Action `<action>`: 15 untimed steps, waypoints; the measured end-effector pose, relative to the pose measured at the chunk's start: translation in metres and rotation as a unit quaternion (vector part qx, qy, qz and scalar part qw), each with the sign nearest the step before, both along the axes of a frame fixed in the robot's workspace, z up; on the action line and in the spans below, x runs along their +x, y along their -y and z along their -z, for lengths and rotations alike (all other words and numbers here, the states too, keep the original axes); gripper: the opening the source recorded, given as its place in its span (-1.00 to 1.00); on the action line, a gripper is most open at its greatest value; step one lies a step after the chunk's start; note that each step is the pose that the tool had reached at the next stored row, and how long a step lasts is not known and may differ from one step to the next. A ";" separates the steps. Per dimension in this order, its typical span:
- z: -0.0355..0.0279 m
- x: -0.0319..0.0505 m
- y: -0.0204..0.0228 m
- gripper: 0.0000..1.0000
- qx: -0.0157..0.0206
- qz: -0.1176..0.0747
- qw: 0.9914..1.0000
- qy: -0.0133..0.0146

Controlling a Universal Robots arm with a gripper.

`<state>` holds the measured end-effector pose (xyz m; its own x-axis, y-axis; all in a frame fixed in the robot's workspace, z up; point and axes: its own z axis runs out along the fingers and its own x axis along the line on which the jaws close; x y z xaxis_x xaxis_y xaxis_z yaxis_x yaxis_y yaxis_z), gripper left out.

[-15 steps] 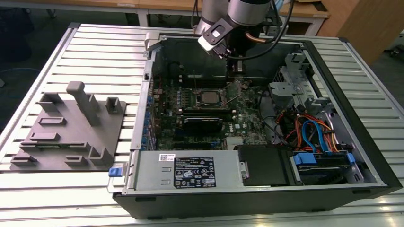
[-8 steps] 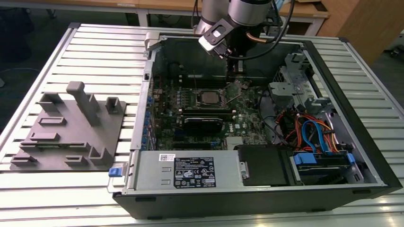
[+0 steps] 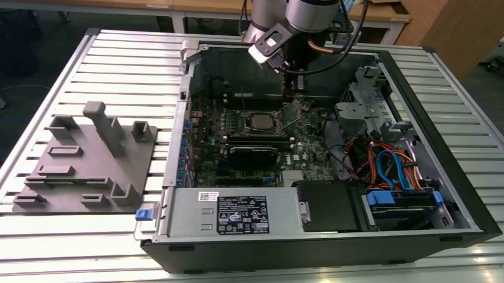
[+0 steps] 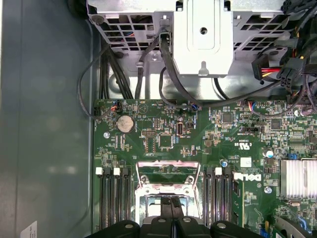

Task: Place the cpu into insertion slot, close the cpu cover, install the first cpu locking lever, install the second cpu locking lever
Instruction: 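Close the cpu cover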

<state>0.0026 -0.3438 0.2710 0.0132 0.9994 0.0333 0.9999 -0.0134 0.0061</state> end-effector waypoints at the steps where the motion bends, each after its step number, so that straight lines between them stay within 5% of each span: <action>1: 0.0000 0.0020 0.0000 -0.80 0.000 0.000 1.000 0.000; 15: 0.0029 0.0256 0.0001 -0.80 0.000 -0.001 1.000 -0.004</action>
